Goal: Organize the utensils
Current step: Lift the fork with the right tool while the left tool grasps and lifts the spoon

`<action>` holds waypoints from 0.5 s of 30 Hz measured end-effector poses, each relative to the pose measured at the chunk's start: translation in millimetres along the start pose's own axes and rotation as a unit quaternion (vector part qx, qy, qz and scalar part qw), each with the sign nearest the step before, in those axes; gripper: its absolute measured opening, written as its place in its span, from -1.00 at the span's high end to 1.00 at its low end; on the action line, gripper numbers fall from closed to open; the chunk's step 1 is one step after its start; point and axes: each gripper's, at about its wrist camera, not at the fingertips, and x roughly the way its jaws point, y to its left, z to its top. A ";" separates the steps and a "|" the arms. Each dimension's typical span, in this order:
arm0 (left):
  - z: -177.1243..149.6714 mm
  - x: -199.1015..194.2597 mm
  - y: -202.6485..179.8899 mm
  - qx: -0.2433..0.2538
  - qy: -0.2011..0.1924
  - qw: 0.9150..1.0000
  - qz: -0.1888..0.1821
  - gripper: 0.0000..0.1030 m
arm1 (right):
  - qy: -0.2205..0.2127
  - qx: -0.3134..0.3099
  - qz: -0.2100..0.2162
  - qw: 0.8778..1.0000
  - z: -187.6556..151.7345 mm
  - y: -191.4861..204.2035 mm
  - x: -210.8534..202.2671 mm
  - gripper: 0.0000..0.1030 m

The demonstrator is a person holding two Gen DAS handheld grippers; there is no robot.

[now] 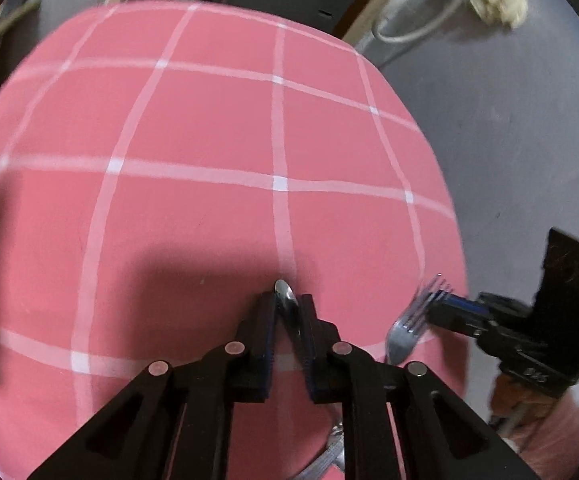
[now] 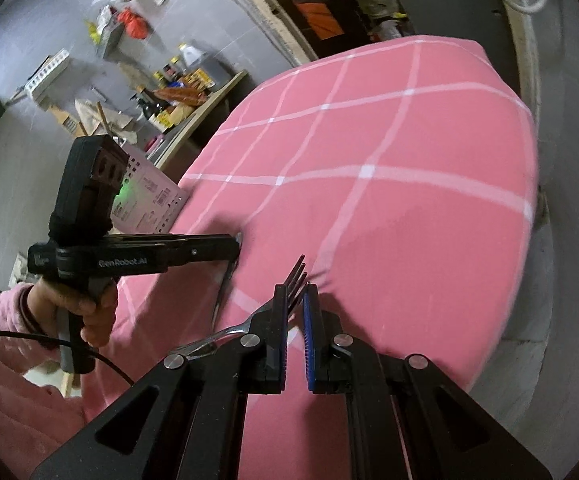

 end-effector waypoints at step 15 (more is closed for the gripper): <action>-13.5 -25.8 1.8 -0.021 0.000 0.998 -0.063 0.97 | -0.031 0.068 -0.034 0.997 -45.2 19.2 -10.5 0.87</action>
